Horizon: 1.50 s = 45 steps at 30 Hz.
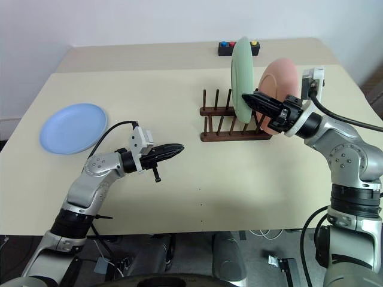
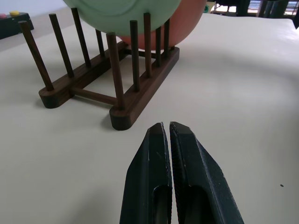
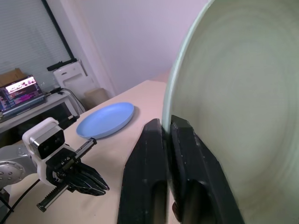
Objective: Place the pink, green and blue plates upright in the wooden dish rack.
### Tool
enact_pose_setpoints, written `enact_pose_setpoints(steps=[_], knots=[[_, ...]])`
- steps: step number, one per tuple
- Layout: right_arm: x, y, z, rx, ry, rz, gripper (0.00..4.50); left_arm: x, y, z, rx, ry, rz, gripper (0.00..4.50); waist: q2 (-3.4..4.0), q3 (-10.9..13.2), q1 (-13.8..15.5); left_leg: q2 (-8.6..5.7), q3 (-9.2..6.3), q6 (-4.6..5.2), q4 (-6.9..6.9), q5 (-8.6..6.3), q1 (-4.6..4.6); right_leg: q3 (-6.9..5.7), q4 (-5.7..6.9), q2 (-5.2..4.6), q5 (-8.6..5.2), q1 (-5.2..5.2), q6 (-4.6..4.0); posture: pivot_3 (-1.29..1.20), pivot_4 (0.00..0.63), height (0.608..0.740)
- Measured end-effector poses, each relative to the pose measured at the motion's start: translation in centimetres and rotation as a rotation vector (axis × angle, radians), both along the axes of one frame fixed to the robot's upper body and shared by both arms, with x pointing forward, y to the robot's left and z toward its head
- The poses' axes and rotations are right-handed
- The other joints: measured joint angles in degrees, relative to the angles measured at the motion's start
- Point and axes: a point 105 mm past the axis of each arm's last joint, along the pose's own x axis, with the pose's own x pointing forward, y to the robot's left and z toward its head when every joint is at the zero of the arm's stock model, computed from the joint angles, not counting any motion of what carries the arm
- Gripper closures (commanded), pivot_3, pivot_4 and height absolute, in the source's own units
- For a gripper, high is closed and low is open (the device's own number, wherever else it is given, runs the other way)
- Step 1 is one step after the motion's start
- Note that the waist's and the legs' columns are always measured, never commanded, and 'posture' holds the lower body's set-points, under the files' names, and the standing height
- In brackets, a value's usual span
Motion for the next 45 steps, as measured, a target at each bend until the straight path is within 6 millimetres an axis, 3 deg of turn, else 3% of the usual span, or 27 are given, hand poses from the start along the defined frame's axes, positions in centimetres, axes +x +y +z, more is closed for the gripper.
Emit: enact_pose_setpoints(steps=[5,22,33,36,39,43,45], knots=[[0.1,-0.1,0.0,-0.003,-0.004,-0.01,0.21,0.0,0.0,0.0,0.0,0.0,-0.001,4.36,0.0,0.0,0.0,0.0,0.0,0.0,0.0,0.0,0.0,0.0,0.0,0.0,0.0,0.0,0.0,0.0,0.15,0.74],[0.8,-1.5,1.2,-0.184,-0.164,-0.173,0.21,0.0,0.0,0.0,-0.001,0.001,-0.001,4.36,0.0,0.0,0.0,0.0,0.01,0.0,-0.01,0.0,-0.01,0.0,0.0,0.0,0.0,-0.02,0.0,0.0,0.15,0.74],[-0.7,-1.2,5.0,-0.436,-0.463,-0.258,0.21,0.4,0.5,0.2,-0.007,-0.002,0.033,4.36,0.0,0.0,0.0,0.0,0.01,0.0,-0.01,0.0,-0.02,0.0,-0.01,0.0,0.0,-0.04,0.0,0.0,0.15,0.74],[-1.8,-0.3,6.3,-0.455,-0.54,-0.223,0.17,0.9,1.1,0.2,-0.007,0.004,0.069,3.48,0.0,0.0,0.0,0.0,0.01,0.0,-0.01,0.0,-0.02,0.0,0.0,0.0,0.0,-0.04,0.0,0.0,0.15,0.74],[-3.7,2.1,6.2,-0.584,-0.625,-0.118,0.17,2.6,3.1,0.9,-0.028,0.012,0.182,1.98,-0.03,0.0,0.0,0.02,0.0,0.0,-0.02,0.0,-0.03,-0.02,-0.01,0.0,0.0,-0.05,0.0,0.0,0.15,0.74],[-4.0,5.3,1.8,-0.722,-0.603,0.021,0.17,4.6,6.3,3.3,-0.1,-0.041,0.362,0.03,-0.11,0.0,-0.1,0.01,0.01,-0.01,0.01,0.0,-0.03,-0.01,-0.01,-0.01,0.0,-0.06,0.01,0.0,0.15,0.74],[-3.8,6.7,0.1,-0.745,-0.603,0.063,0.17,5.9,8.7,4.2,-0.097,-0.065,0.504,0.03,-0.12,0.0,-0.2,0.02,0.0,-0.01,0.0,0.0,-0.03,-0.01,0.01,0.0,0.0,-0.1,0.01,0.0,0.15,0.74]])
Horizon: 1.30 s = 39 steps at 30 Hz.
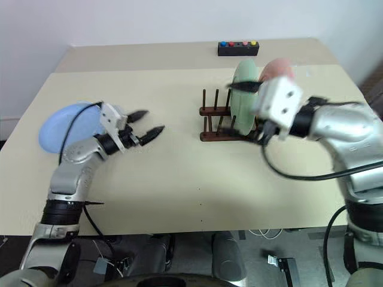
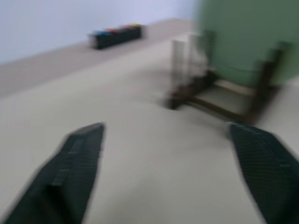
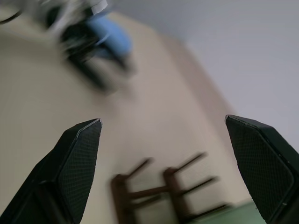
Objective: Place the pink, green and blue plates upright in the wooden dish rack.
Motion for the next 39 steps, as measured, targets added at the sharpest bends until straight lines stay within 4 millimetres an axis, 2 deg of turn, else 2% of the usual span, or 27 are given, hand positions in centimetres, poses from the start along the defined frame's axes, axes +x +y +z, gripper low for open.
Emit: enact_pose_setpoints(steps=[3,6,10,12,15,19,23,25,27,31,33,37,39], knots=[[-0.2,1.9,-1.9,-0.044,0.001,0.048,0.17,1.6,4.9,1.2,0.023,-0.011,0.251,0.03,-0.01,0.0,0.0,-0.01,0.0,0.0,-0.01,0.0,-0.09,0.0,0.01,-0.01,0.0,-0.11,0.0,0.0,0.15,0.74],[-0.5,3.0,-2.6,-0.063,-0.019,0.082,0.17,2.2,9.7,1.9,0.032,0.014,0.472,0.03,-0.16,0.1,0.1,-0.01,-0.04,-0.01,-0.03,0.0,-0.12,-0.03,0.02,-0.02,0.01,-0.15,0.0,0.0,0.15,0.74],[-0.8,4.0,-3.2,-0.071,-0.022,0.121,0.17,2.0,16.3,3.0,0.006,0.077,0.755,0.03,-0.33,0.1,0.1,-0.02,-0.05,-0.01,-0.02,0.0,-0.12,-0.04,0.06,-0.02,0.01,-0.15,-0.01,0.0,0.15,0.74],[-0.8,4.1,-3.2,-0.068,-0.03,0.127,0.17,1.3,19.6,2.7,0.074,0.146,0.879,0.03,-0.37,0.1,0.0,-0.02,-0.05,-0.01,-0.03,0.0,-0.11,-0.04,0.07,-0.01,0.01,-0.16,-0.01,0.0,0.15,0.74],[-0.7,4.2,-3.3,-0.064,-0.033,0.125,0.17,0.6,22.3,1.4,0.109,0.244,0.983,0.03,-0.37,0.1,0.0,-0.02,-0.04,-0.01,-0.04,0.0,-0.11,-0.05,0.09,-0.01,0.01,-0.17,-0.01,0.0,0.15,0.74],[-0.7,4.3,-3.6,-0.06,-0.028,0.121,0.17,-0.2,24.0,-1.8,0.082,0.397,1.07,0.03,-0.48,0.1,0.2,-0.02,-0.05,-0.02,-0.03,0.01,-0.11,-0.06,0.1,-0.01,0.02,-0.16,-0.02,0.0,0.15,0.74],[-0.6,4.2,-3.9,-0.06,-0.021,0.112,0.17,-0.1,24.3,-3.0,0.046,0.466,1.08,0.03,-0.63,0.1,0.3,-0.02,-0.06,-0.03,-0.03,0.01,-0.12,-0.07,0.1,-0.02,0.02,-0.16,-0.02,0.0,0.15,0.74],[-0.6,4.1,-4.1,-0.056,-0.012,0.106,0.17,-0.1,24.2,-3.8,0.023,0.501,1.075,0.55,-0.63,0.1,0.2,-0.02,-0.06,-0.03,-0.04,0.01,-0.11,-0.07,0.1,-0.02,0.02,-0.17,-0.02,0.0,0.15,0.74],[-0.6,4.1,-4.2,-0.054,-0.009,0.101,0.17,0.0,23.8,-4.6,-0.014,0.529,1.052,1.27,-0.63,0.1,0.2,-0.01,-0.06,-0.03,-0.04,0.01,-0.11,-0.07,0.11,-0.01,0.02,-0.18,-0.02,0.0,0.15,0.74],[-0.6,4.0,-4.3,-0.054,-0.009,0.097,0.17,0.4,23.2,-4.7,-0.05,0.529,1.025,3.44,-0.63,0.1,0.2,-0.01,-0.06,-0.03,-0.03,0.02,-0.11,-0.07,0.12,-0.02,0.03,-0.18,-0.03,0.0,0.15,0.74],[-0.6,3.9,-4.3,-0.052,-0.009,0.093,0.17,0.4,23.3,-4.3,-0.085,0.515,1.029,4.36,-0.63,0.1,0.2,-0.01,-0.06,-0.03,-0.03,0.02,-0.1,-0.07,0.14,-0.02,0.03,-0.18,-0.03,0.0,0.15,0.74],[-0.5,3.9,-4.2,-0.049,-0.013,0.087,0.17,0.6,23.1,-3.8,-0.127,0.489,1.029,4.48,-0.63,0.1,0.2,-0.02,-0.06,-0.07,-0.01,0.04,-0.07,-0.06,0.18,-0.03,0.05,-0.15,-0.05,0.0,0.15,0.74],[-0.5,3.8,-4.1,-0.047,-0.017,0.083,0.17,1.0,22.1,-4.1,-0.191,0.475,0.993,4.48,-0.64,0.1,0.5,-0.01,-0.07,-0.08,0.0,0.04,-0.08,-0.08,0.18,-0.03,0.05,-0.15,-0.05,0.0,0.15,0.74]])
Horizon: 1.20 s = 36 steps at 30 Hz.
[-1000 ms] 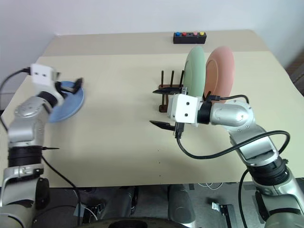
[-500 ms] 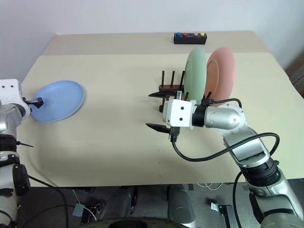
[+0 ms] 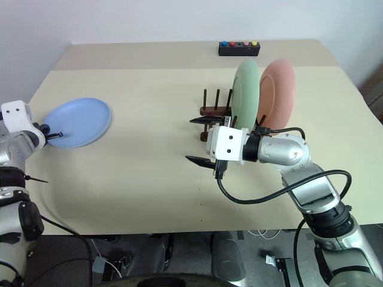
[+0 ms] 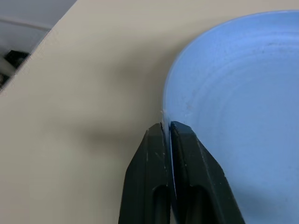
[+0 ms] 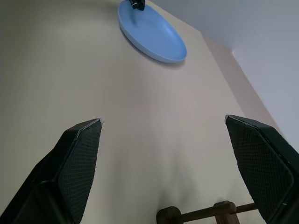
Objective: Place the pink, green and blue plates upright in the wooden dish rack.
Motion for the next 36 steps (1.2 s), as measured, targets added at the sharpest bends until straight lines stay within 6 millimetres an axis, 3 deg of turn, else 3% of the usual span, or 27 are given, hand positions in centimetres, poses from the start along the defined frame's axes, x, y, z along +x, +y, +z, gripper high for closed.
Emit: enact_pose_setpoints(steps=[3,9,15,20,27,32,36], knots=[[0.0,0.0,0.0,0.002,-0.002,-0.002,0.17,1.1,-2.7,1.2,-0.067,-0.146,-0.071,4.48,-0.02,0.0,0.6,0.0,0.0,-0.01,0.03,0.0,-0.03,0.0,-0.01,-0.03,0.01,0.0,0.0,0.0,0.15,0.74],[0.6,0.0,1.0,0.009,-0.058,-0.015,0.17,2.2,-7.8,6.4,-0.101,-0.422,-0.22,4.48,-0.04,0.0,1.0,0.0,0.02,-0.03,0.02,0.02,-0.03,0.01,-0.02,-0.03,0.03,-0.02,-0.03,0.0,0.15,0.74],[2.1,-0.3,2.7,-0.022,-0.24,-0.07,0.17,2.9,-15.3,10.6,-0.132,-0.596,-0.391,4.48,-0.07,0.0,1.2,-0.01,0.03,-0.04,0.05,0.02,-0.03,0.01,-0.03,-0.02,0.04,-0.01,-0.02,0.0,0.15,0.74],[3.4,-0.2,4.3,-0.018,-0.375,-0.126,0.17,2.7,-20.1,13.5,-0.152,-0.697,-0.483,4.48,-0.07,0.0,0.8,0.0,0.05,-0.05,-0.02,0.03,-0.03,0.03,-0.04,0.0,0.03,-0.08,-0.03,0.0,0.15,0.74],[5.1,-0.2,4.6,-0.117,-0.516,-0.178,0.17,1.2,-26.4,17.2,-0.114,-0.813,-0.562,4.48,-0.1,0.1,1.2,-0.02,0.06,-0.06,0.02,0.04,-0.06,0.02,-0.09,-0.01,0.04,-0.03,-0.03,0.0,0.15,0.74],[6.2,-0.6,4.3,-0.172,-0.562,-0.224,0.17,0.2,-29.2,17.6,-0.066,-0.831,-0.611,4.48,-0.1,0.1,0.9,-0.01,0.06,-0.07,-0.01,0.04,-0.06,0.03,-0.08,0.01,0.04,-0.06,-0.03,0.0,0.15,0.74],[6.8,-0.6,3.9,-0.213,-0.591,-0.238,1.52,-0.4,-30.4,17.9,-0.027,-0.846,-0.644,4.5,-0.1,0.1,0.9,-0.01,0.07,-0.07,-0.01,0.04,-0.06,0.03,-0.09,0.01,0.04,-0.05,-0.03,0.0,0.15,0.74]])
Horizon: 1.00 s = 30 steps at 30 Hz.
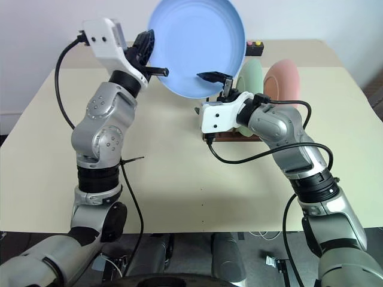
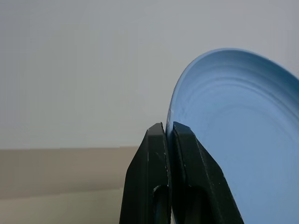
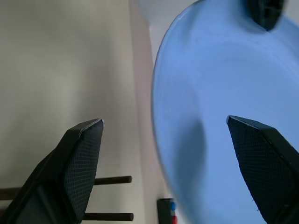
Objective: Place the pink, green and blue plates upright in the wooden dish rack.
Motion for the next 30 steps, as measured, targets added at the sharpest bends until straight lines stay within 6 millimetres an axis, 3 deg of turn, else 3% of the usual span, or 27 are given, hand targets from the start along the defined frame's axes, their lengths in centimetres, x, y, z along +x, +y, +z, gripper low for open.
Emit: enact_pose_setpoints(steps=[5,6,11,14,17,21,26,30], knots=[[0.4,-0.2,-0.2,-0.023,-0.017,-0.018,4.16,-0.1,-0.1,0.0,-0.006,-0.002,-0.002,4.5,0.0,0.0,0.1,0.0,0.0,0.0,0.01,0.0,0.0,0.0,0.0,0.0,0.0,0.01,0.0,0.0,0.15,0.74],[0.3,-0.2,-0.1,-0.029,-0.025,-0.016,4.44,-0.1,0.0,0.0,-0.006,0.001,0.004,4.5,0.0,0.0,0.0,0.0,0.0,0.0,0.0,0.0,0.0,0.0,0.0,0.0,0.0,0.01,0.0,0.0,0.15,0.74],[0.3,-0.1,-0.2,-0.05,-0.046,-0.008,4.44,0.0,0.2,-0.2,-0.014,0.007,0.01,4.5,-0.01,0.0,0.1,0.0,0.0,0.0,0.01,0.0,0.0,0.0,0.0,0.0,0.0,0.02,0.0,0.0,0.15,0.74],[0.3,0.0,-0.1,-0.058,-0.064,-0.006,4.5,0.0,0.2,-0.2,-0.06,0.014,-0.02,3.55,-0.01,0.0,0.1,0.0,0.0,0.0,0.01,0.0,0.0,0.0,-0.01,0.0,0.0,0.02,0.0,0.0,0.15,0.74],[0.5,-0.2,-0.2,-0.064,-0.072,-0.018,4.5,-0.1,0.7,0.0,-0.123,0.015,-0.046,2.03,-0.01,0.0,0.1,0.0,0.0,-0.01,0.01,0.0,0.0,0.0,-0.01,0.0,0.0,0.01,0.0,0.0,0.15,0.74],[0.5,-0.2,-0.2,-0.078,-0.094,-0.017,4.5,-0.2,3.4,0.8,-0.196,-0.032,-0.014,0.04,0.0,0.0,-0.2,0.01,0.0,-0.01,-0.02,0.01,0.01,0.0,0.0,0.01,0.0,-0.01,-0.01,0.0,0.15,0.74],[0.3,-0.1,-0.2,-0.083,-0.122,0.004,4.5,0.6,9.6,1.1,-0.177,-0.066,0.18,0.04,0.0,0.0,-0.1,0.0,0.0,-0.02,0.0,0.01,0.01,0.0,0.0,0.01,0.0,0.0,-0.01,0.0,0.15,0.74],[-0.2,0.5,0.0,-0.055,-0.131,0.06,4.5,1.2,13.4,-0.7,-0.084,-0.034,0.305,0.04,0.0,0.0,-0.1,0.0,0.0,-0.02,-0.03,0.01,0.01,0.0,-0.03,0.01,0.0,0.0,-0.01,0.0,0.15,0.74]])
